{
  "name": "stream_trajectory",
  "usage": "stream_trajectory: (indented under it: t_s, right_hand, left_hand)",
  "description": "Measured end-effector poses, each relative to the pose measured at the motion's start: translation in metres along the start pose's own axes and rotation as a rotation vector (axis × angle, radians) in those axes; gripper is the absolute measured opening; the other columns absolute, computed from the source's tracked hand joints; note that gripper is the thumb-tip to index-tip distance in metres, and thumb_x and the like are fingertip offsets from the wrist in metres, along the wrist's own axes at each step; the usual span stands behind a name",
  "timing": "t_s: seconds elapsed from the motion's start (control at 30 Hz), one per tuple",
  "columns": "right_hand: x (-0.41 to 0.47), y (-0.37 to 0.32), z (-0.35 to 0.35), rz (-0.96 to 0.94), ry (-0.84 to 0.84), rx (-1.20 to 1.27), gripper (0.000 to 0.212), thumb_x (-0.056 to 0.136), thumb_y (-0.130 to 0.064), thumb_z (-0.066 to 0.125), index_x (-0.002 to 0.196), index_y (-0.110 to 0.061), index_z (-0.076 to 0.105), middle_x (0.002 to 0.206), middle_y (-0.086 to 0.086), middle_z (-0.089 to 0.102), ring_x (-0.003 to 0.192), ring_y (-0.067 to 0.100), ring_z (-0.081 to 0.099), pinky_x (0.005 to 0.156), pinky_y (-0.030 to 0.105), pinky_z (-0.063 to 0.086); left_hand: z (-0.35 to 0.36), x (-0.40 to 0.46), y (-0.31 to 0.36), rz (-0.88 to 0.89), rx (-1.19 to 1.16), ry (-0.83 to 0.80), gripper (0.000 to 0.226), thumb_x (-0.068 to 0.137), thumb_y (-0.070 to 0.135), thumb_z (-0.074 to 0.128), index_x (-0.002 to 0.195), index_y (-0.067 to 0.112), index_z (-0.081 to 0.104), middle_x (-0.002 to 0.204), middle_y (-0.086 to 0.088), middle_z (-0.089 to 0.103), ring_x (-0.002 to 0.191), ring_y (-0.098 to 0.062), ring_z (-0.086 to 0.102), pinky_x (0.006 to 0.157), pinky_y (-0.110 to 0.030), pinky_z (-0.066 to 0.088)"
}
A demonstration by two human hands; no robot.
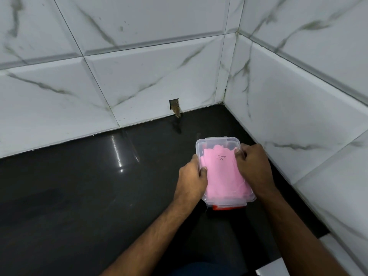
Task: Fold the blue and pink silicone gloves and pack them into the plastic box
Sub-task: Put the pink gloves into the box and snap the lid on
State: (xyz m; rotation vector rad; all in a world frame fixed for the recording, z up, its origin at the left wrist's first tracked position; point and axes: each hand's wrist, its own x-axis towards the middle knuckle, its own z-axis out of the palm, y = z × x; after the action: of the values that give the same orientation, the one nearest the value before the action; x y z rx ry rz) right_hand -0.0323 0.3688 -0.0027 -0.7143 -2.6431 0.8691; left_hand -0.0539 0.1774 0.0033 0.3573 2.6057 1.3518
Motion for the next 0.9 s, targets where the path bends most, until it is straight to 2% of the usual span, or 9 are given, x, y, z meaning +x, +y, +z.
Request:
stream_trajectory:
  t_s: [0.1,0.27,0.4,0.5,0.57,0.63,0.67,0.83,0.9]
  right_hand:
    - [0.002,0.004,0.001,0.001,-0.022,-0.013,0.037,0.104,-0.036,0.047,0.078,-0.011,0.055,0.088,0.016,0.060,0.072,0.025,0.062,0.074,0.048,0.059]
    - [0.004,0.008,0.002,0.004,-0.110,-0.031,0.034,0.106,-0.038,0.039,0.109,-0.013,0.063,0.093,0.006,0.067,0.083,0.022,0.065,0.081,0.045,0.057]
    - [0.003,0.009,0.003,-0.017,-0.108,-0.091,0.039,0.107,-0.041,0.033,0.106,-0.013,0.060,0.094,0.008,0.065,0.082,0.022,0.063,0.079,0.044,0.056]
    - [0.004,0.008,0.004,0.013,-0.142,-0.107,0.042,0.108,-0.042,0.030,0.111,-0.011,0.058,0.092,0.007,0.065,0.081,0.022,0.063,0.074,0.038,0.052]
    - [0.005,0.006,0.003,0.018,-0.167,-0.127,0.043,0.108,-0.041,0.028,0.116,-0.010,0.055,0.093,0.009,0.065,0.083,0.025,0.063,0.076,0.040,0.052]
    - [0.007,0.003,0.002,0.005,-0.187,-0.160,0.043,0.109,-0.039,0.027,0.118,-0.008,0.055,0.096,0.012,0.066,0.085,0.027,0.063,0.079,0.043,0.053]
    - [0.009,0.002,0.001,0.001,-0.201,-0.180,0.043,0.109,-0.039,0.027,0.119,-0.007,0.055,0.097,0.012,0.066,0.086,0.027,0.063,0.080,0.042,0.053]
    - [0.013,0.001,-0.005,0.018,-0.269,-0.178,0.035,0.107,-0.037,0.038,0.112,-0.013,0.063,0.096,0.006,0.068,0.082,0.018,0.061,0.074,0.033,0.047]
    - [0.008,0.000,-0.006,0.026,-0.270,-0.091,0.029,0.105,-0.035,0.045,0.112,-0.014,0.065,0.098,0.005,0.068,0.085,0.017,0.063,0.076,0.034,0.051]
  left_hand:
    - [0.003,-0.003,-0.001,-0.007,0.043,-0.014,0.021,0.104,0.018,0.057,0.123,0.011,0.060,0.107,-0.003,0.073,0.094,-0.016,0.071,0.085,-0.038,0.062]
    - [0.004,-0.002,0.001,-0.046,0.023,-0.036,0.034,0.098,0.026,0.068,0.129,0.013,0.061,0.118,-0.001,0.073,0.105,-0.017,0.071,0.090,-0.039,0.062]
    - [0.004,-0.001,0.003,-0.093,-0.042,-0.093,0.040,0.098,0.028,0.069,0.134,0.014,0.058,0.125,0.000,0.069,0.113,-0.018,0.068,0.090,-0.033,0.059]
    - [0.002,-0.002,0.004,-0.205,-0.018,-0.166,0.043,0.101,0.040,0.062,0.132,0.011,0.054,0.126,-0.005,0.064,0.111,-0.022,0.067,0.091,-0.043,0.061]
    - [0.004,-0.006,0.004,-0.230,-0.002,-0.202,0.042,0.105,0.044,0.052,0.128,0.009,0.047,0.122,-0.008,0.064,0.101,-0.025,0.071,0.077,-0.048,0.065]
    - [0.005,-0.010,0.006,-0.233,-0.002,-0.214,0.039,0.108,0.046,0.043,0.123,0.010,0.041,0.116,-0.009,0.065,0.085,-0.028,0.076,0.058,-0.046,0.066]
    - [0.006,-0.011,0.007,-0.232,-0.004,-0.215,0.038,0.109,0.046,0.041,0.122,0.010,0.040,0.116,-0.009,0.065,0.081,-0.028,0.077,0.054,-0.045,0.065]
    - [0.003,-0.012,-0.002,-0.226,-0.109,-0.180,0.033,0.108,0.042,0.045,0.121,0.012,0.044,0.114,-0.006,0.065,0.079,-0.025,0.078,0.053,-0.046,0.065]
    - [0.001,-0.012,-0.006,-0.239,-0.148,-0.144,0.030,0.107,0.038,0.049,0.122,0.012,0.049,0.116,-0.006,0.066,0.089,-0.024,0.076,0.063,-0.049,0.066]
